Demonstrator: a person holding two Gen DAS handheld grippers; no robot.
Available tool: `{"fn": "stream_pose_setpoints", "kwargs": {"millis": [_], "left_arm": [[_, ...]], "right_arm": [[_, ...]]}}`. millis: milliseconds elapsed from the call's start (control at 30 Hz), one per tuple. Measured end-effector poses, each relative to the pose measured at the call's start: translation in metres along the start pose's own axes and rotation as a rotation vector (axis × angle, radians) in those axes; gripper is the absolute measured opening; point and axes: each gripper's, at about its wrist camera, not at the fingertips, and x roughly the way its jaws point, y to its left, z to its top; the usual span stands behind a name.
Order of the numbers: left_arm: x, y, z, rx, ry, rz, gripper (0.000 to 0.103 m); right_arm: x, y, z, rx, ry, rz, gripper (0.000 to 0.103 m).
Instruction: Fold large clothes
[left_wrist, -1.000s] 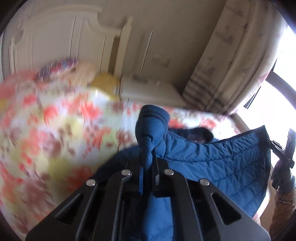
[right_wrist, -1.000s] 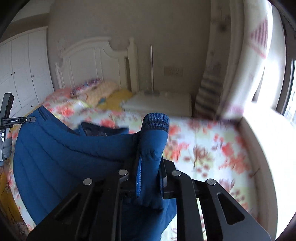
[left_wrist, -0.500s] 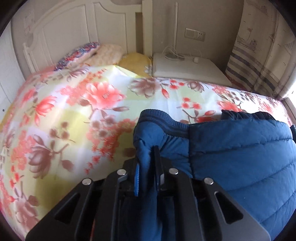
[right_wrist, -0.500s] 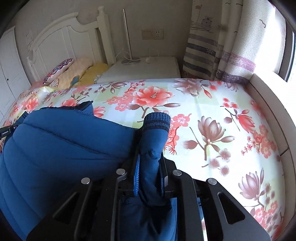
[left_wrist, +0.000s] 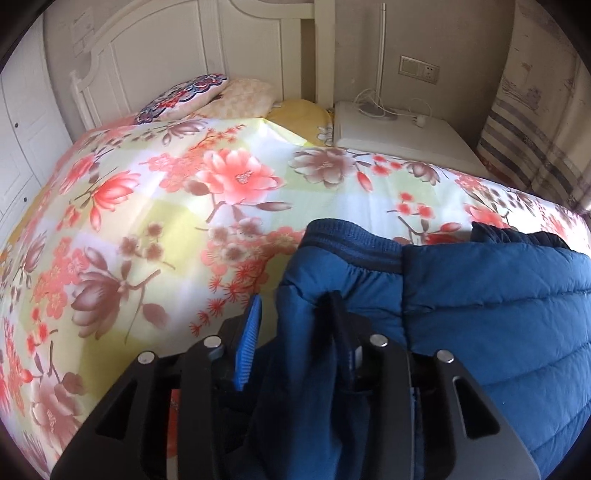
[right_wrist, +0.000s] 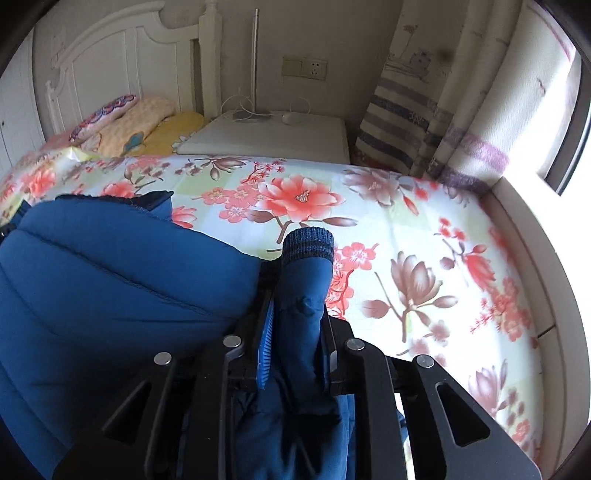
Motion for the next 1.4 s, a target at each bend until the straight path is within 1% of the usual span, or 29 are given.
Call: {"fn": "stream_pose_setpoints", "kwargs": {"millis": [33,67,100,133,200,267,300,367,433,500,533,567,600,633,667,733,833,867,900,933,967,1000,1033,1067,1133,1200,1233,1300,1400], "left_arm": [[-0.005,0.002,-0.001,-0.012,-0.024,0.006,0.030],[-0.012,0.005,-0.001,-0.021,-0.045,-0.008,0.010],[-0.018,0.007,-0.001,-0.025,-0.056,-0.016,0.005],[-0.029,0.011,-0.003,-0.040,-0.091,-0.036,0.004],[-0.060,0.023,-0.008,-0.090,-0.157,-0.118,0.003],[-0.090,0.029,-0.014,-0.104,-0.217,-0.163,0.002],[-0.106,0.030,-0.015,-0.093,-0.256,-0.158,0.002],[-0.115,0.030,-0.007,-0.076,-0.279,-0.134,0.002],[-0.094,0.027,0.009,-0.074,-0.217,-0.095,0.001],[-0.053,0.019,0.016,-0.064,-0.129,-0.064,0.001],[-0.034,0.015,0.012,-0.047,-0.080,-0.048,0.001],[-0.013,0.011,0.006,-0.033,-0.019,-0.046,0.001],[0.007,0.006,0.000,-0.024,0.050,-0.054,0.001],[0.006,0.006,-0.001,-0.022,0.045,-0.046,0.001],[-0.001,0.007,0.001,-0.023,0.020,-0.045,0.002],[-0.005,0.006,0.001,0.010,0.011,-0.052,0.007],[-0.010,0.011,0.001,-0.019,0.005,-0.048,0.025],[-0.018,0.015,0.001,-0.042,-0.025,-0.054,0.040],[-0.024,0.019,0.000,-0.061,-0.054,-0.045,0.061],[-0.034,0.023,0.000,-0.082,-0.102,-0.039,0.071],[-0.046,0.024,0.001,-0.089,-0.155,-0.052,0.082],[-0.055,0.020,0.002,-0.084,-0.184,-0.058,0.086],[-0.067,0.015,0.001,-0.063,-0.209,-0.061,0.088],[-0.076,0.007,0.002,-0.029,-0.216,-0.069,0.092],[-0.092,-0.009,-0.001,0.050,-0.212,-0.078,0.095],[-0.105,-0.013,-0.014,0.083,-0.208,-0.113,0.095],[-0.113,-0.010,-0.026,0.086,-0.194,-0.151,0.096],[-0.123,0.006,-0.055,0.071,-0.164,-0.196,0.097],[-0.133,0.034,-0.096,0.050,-0.136,-0.210,0.098]], "right_arm": [[-0.007,-0.003,0.000,0.015,-0.017,0.008,0.016],[-0.022,-0.007,0.004,0.042,-0.057,0.025,0.016],[-0.035,-0.013,0.007,0.064,-0.090,0.038,0.016],[-0.053,-0.020,0.011,0.095,-0.131,0.066,0.016],[-0.083,-0.029,0.014,0.120,-0.195,0.111,0.016],[-0.116,-0.031,0.014,0.096,-0.260,0.111,0.016],[-0.126,-0.031,0.015,0.086,-0.279,0.113,0.016],[-0.129,-0.033,0.026,0.090,-0.293,0.123,0.016],[-0.108,-0.028,0.036,0.089,-0.245,0.109,0.016],[-0.061,-0.014,0.039,0.020,-0.134,0.025,0.016],[-0.033,-0.009,0.034,0.002,-0.053,0.006,0.016],[-0.005,-0.007,0.023,0.014,0.035,0.027,0.017],[0.017,-0.008,0.009,0.049,0.078,0.073,0.018],[0.016,-0.014,0.004,0.090,0.045,0.074,0.018],[0.013,-0.019,0.004,0.118,0.039,0.078,0.018],[0.006,-0.024,0.004,0.139,0.032,0.091,0.021],[-0.012,-0.033,0.005,0.184,0.022,0.102,0.024],[-0.023,-0.035,0.007,0.194,-0.002,0.121,0.024],[-0.035,-0.034,0.008,0.197,-0.024,0.135,0.030],[-0.045,-0.032,0.010,0.192,-0.051,0.148,0.055],[-0.057,-0.027,0.012,0.181,-0.080,0.157,0.071],[-0.068,-0.024,0.014,0.170,-0.106,0.160,0.095],[-0.081,-0.018,0.014,0.148,-0.140,0.187,0.096],[-0.091,-0.012,0.014,0.125,-0.149,0.208,0.096],[-0.108,-0.002,0.008,0.082,-0.147,0.234,0.096],[-0.128,0.004,-0.014,0.040,-0.156,0.247,0.095],[-0.136,0.004,-0.028,0.019,-0.151,0.249,0.095],[-0.147,-0.004,-0.061,0.002,-0.128,0.251,0.095],[-0.156,-0.022,-0.114,0.017,-0.067,0.275,0.095]]}}
